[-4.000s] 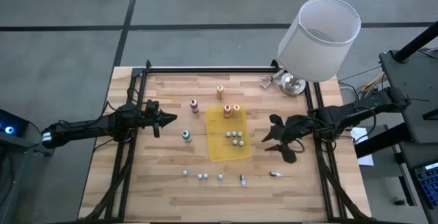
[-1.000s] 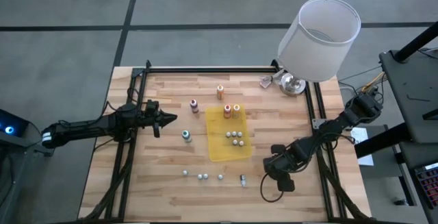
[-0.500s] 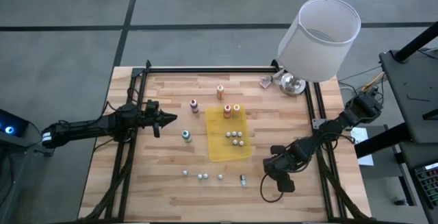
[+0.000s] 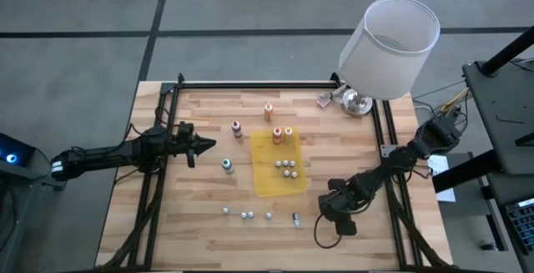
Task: Pick & Place food coloring
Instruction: Put the small pink food coloring bottle into the bin
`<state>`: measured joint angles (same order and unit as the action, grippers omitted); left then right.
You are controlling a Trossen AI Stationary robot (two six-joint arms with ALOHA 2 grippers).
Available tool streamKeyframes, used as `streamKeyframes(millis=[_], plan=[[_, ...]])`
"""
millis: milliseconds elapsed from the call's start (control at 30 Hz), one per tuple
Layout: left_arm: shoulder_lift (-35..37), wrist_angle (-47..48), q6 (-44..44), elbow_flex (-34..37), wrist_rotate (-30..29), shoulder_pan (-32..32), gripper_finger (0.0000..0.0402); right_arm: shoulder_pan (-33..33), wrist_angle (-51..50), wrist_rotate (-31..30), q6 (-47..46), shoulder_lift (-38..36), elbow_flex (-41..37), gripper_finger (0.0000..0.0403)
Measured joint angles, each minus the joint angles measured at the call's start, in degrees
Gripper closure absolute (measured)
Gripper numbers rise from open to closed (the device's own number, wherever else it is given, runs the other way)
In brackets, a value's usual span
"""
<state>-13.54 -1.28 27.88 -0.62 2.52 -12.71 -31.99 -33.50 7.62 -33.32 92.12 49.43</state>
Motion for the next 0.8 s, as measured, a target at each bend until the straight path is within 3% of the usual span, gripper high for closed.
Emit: streamKeyframes(millis=[533,800], plan=[[0.00,0.00,0.00,0.00,0.00,-0.02,0.0401,0.28,-0.12,-0.20,1.01,1.37,-0.11,0.0239],[0.00,0.00,0.00,0.00,0.00,0.00,0.0401,0.28,-0.78,-0.21,8.27,1.27,-0.15,0.0239]])
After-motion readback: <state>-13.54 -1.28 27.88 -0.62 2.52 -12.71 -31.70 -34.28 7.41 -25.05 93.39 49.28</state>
